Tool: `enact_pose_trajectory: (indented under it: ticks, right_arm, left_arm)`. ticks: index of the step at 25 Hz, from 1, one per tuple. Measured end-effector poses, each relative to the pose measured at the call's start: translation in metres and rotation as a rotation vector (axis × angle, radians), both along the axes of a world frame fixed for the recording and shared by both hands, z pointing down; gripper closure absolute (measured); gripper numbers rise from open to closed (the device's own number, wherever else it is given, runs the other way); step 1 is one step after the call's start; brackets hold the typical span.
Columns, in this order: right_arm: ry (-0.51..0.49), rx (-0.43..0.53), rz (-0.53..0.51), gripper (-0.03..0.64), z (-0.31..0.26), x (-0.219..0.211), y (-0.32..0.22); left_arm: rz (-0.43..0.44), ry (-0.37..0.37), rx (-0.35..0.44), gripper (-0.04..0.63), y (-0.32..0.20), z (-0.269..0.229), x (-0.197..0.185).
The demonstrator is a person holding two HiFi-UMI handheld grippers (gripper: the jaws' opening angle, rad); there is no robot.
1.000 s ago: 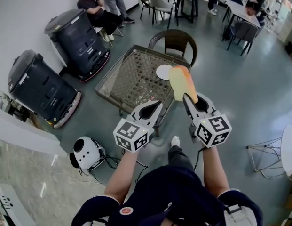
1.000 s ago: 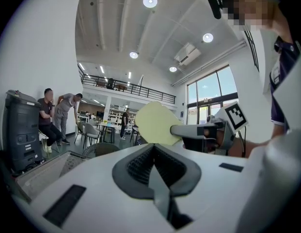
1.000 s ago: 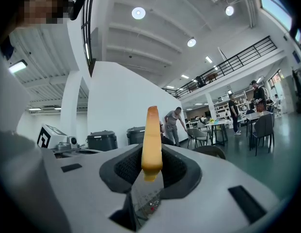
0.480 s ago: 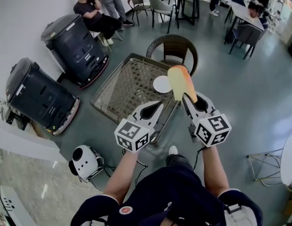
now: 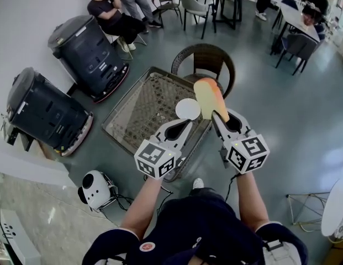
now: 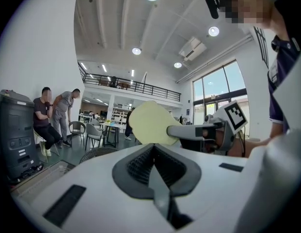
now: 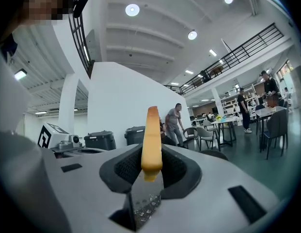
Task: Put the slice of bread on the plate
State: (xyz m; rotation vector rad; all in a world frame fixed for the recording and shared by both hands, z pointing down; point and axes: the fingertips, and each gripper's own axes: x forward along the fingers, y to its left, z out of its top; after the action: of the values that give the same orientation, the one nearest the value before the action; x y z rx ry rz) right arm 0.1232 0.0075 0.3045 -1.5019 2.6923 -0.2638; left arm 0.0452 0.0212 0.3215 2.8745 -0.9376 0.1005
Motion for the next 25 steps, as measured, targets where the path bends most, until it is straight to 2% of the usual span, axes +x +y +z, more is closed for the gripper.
enact_pose_trajectory:
  ticks: [8, 25]
  right_arm:
    - [0.007, -0.003, -0.027, 0.525, 0.008, 0.021, -0.029]
    - [0.008, -0.049, -0.019, 0.525, 0.02, 0.027, -0.068]
  left_arm:
    - [-0.03, -0.024, -0.032, 0.589, -0.026, 0.015, 0.021]
    - [-0.035, -0.039, -0.058, 0.589, -0.061, 0.023, 0.027]
